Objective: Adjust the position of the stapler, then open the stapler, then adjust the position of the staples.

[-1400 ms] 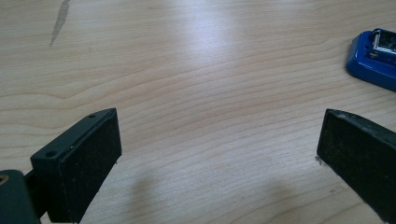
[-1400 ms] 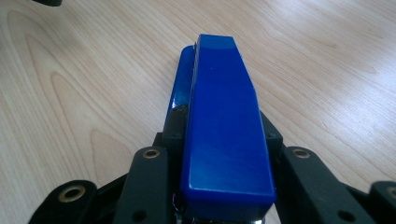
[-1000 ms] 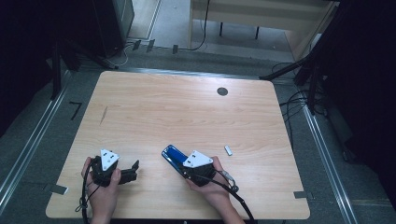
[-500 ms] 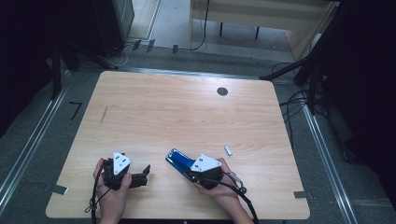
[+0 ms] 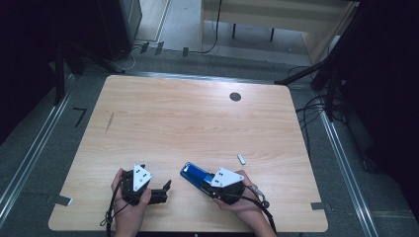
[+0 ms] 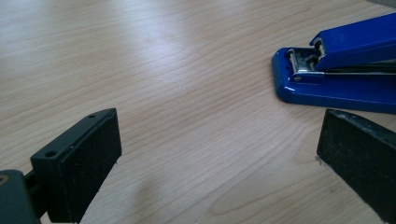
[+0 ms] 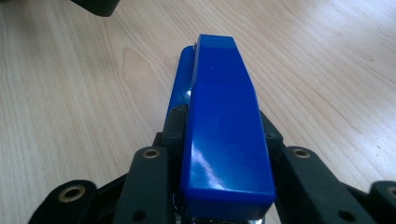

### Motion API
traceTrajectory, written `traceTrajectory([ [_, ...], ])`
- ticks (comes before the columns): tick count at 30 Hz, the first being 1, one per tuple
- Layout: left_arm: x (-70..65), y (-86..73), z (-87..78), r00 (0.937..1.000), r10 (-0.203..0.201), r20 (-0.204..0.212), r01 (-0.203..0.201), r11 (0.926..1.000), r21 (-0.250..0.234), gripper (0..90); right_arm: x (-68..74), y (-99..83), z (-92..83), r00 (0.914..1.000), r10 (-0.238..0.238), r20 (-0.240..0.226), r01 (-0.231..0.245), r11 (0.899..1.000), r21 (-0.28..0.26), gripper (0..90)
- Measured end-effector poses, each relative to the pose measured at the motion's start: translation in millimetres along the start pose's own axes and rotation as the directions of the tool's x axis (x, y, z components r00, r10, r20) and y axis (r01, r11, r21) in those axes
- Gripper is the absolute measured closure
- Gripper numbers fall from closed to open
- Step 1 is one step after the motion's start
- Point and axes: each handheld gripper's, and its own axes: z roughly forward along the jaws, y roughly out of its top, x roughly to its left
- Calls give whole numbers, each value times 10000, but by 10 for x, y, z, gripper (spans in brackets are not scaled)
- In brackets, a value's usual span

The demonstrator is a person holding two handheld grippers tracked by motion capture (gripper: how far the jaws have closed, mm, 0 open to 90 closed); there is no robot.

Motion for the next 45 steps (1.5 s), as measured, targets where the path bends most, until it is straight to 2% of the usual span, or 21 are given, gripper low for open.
traceTrajectory([
  [5, -52, 6, 1, 9997, -4, 236, 6, 10000, -97, 1, -18, -31, -37, 9999, 79, -150, -79, 10000, 9, 663],
  [6, -74, 11, 0, 9995, 19, 329, -14, 9999, -149, 1, -20, -41, -59, 9994, 338, 18, -338, 9994, -82, 549],
  [7, -74, 11, 0, 9995, 19, 329, -14, 9999, -149, 1, -20, -41, -59, 9994, 338, 18, -338, 9994, -82, 549],
  [8, -92, 15, 0, 9993, 39, 385, -31, 9998, -210, 1, -36, -39, -125, 9975, 701, 23, -700, 9969, -367, 428],
  [11, -138, 22, 0, 9987, 74, 505, -62, 9997, -250, 1, -48, -44, -222, 9955, 950, 8, -948, 9941, -525, 402],
  [12, -163, 24, 8, 9977, 84, 666, -68, 9997, -247, 2, -58, -64, -324, 9949, 1011, -32, -1011, 9929, -627, 401],
  [15, -220, 28, 31, 9932, 70, 1158, -49, 9998, -191, 2, -54, -107, -437, 9939, 1105, -30, -1103, 9901, -872, 403],
  [17, -260, 32, 37, 9900, 172, 1401, -132, 9995, -295, 4, -43, -150, -524, 9928, 1195, 9, -1187, 9870, -1083, 420],
  [18, -292, 38, 28, 9912, 197, 1309, -147, 9992, -384, 136, -38, -205, -609, 9913, 1309, 154, -1278, 9832, -1300, 442],
  [19, -321, 42, 17, 9916, 212, 1279, -150, 9987, -497, 136, -38, -205, -609, 9913, 1309, 154, -1278, 9832, -1300, 442],
  [21, -372, 42, 2, 9882, 543, 1435, -449, 9967, -679, 279, -42, -269, -692, 9878, 1536, 236, -1485, 9778, -1480, 473],
  [24, -469, 41, 5, 9732, 983, 2077, -846, 9937, -737, 535, -57, -376, -797, 9799, 1990, 152, -1935, 9661, -1708, 551],
  [26, -515, 47, 31, 9673, 995, 2333, -880, 9944, -593, 693, -61, -448, -843, 9737, 2278, -39, -2249, 9587, -1738, 607],
  [28, -543, 49, 77, 9597, 944, 2646, -877, 9955, -371, 724, -57, -456, -841, 9717, 2362, -25, -2332, 9578, -1679, 625],
  [31, -563, 62, 120, 9506, 970, 2949, -969, 9952, -151, 848, -40, -464, -801, 9656, 2537, 572, -2439, 9598, -1389, 680],
  [33, -573, 74, 144, 9471, 839, 3098, -853, 9963, -92, 900, -31, -463, -779, 9609, 2703, 597, -2604, 9558, -1368, 728],
  [36, -615, 94, 207, 9453, 474, 3227, -567, 9982, 197, 900, -41, -458, -747, 9525, 2991, 576, -2904, 9488, -1239, 771],
  [39, -691, 140, 244, 9433, 671, 3252, -780, 9967, 207, 900, -61, -455, -737, 9422, 3297, 599, -3199, 9382, -1322, 823],
  [40, -720, 155, 262, 9438, 807, 3207, -910, 9957, 172, 900, -75, -455, -742, 9349, 3509, 531, -3418, 9305, -1315, 844],
  [43, -775, 184, 318, 9444, 963, 3144, -1065, 9942, 153, 900, -76, -456, -745, 9336, 3549, 496, -3466, 9294, -1268, 875],
  [45, -792, 183, 334, 9468, 1057, 3039, -1179, 9928, 219, 900, -62, -451, -736, 9352, 3471, 702, -3383, 9343, -1122, 900],
])
